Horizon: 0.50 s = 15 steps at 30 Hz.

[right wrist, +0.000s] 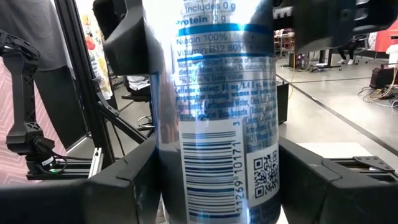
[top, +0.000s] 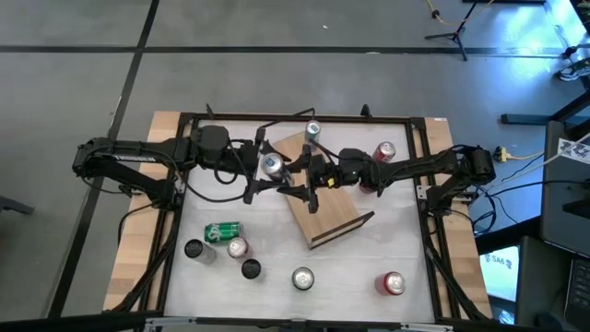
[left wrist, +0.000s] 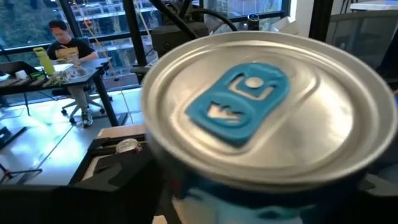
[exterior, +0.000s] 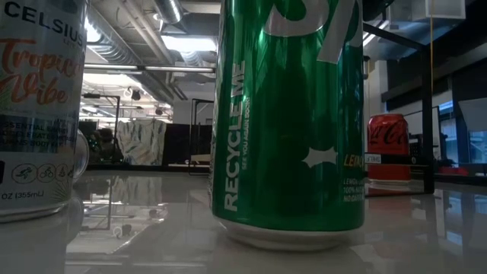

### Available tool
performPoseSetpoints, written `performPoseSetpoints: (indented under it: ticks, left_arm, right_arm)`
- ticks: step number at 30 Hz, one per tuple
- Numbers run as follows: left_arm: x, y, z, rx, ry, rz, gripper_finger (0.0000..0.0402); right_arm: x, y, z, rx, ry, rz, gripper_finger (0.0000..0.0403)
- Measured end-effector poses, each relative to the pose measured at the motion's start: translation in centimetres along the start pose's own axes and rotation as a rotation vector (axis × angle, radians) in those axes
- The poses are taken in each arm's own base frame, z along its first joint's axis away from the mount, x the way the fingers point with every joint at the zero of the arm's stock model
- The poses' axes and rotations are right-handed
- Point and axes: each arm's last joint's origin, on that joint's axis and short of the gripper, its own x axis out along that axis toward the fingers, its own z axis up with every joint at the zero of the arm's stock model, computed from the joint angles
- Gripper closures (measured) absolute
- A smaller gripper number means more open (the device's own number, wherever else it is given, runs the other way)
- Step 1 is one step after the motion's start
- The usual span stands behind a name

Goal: Place canned beverage on shelf
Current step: Put the blue soda can on the shelf aligned with the other blue soda can

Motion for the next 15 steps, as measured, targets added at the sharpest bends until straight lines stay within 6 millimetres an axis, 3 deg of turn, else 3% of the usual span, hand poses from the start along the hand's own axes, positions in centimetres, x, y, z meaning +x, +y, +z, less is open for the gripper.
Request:
performPoseSetpoints:
  ticks: [8, 15]
  left_arm:
    - [-0.01, -0.01, 0.01, -0.003, -0.001, -0.003, 0.0189]
    - [-0.01, 0.01, 0.01, -0.002, -0.001, 0.001, 0.0181]
  right_arm:
    - [0.0, -0.02, 0.0, -0.003, 0.0, -0.002, 0.0152]
    - [0.0, -0.02, 0.0, -0.001, 0.0, -0.002, 0.0133]
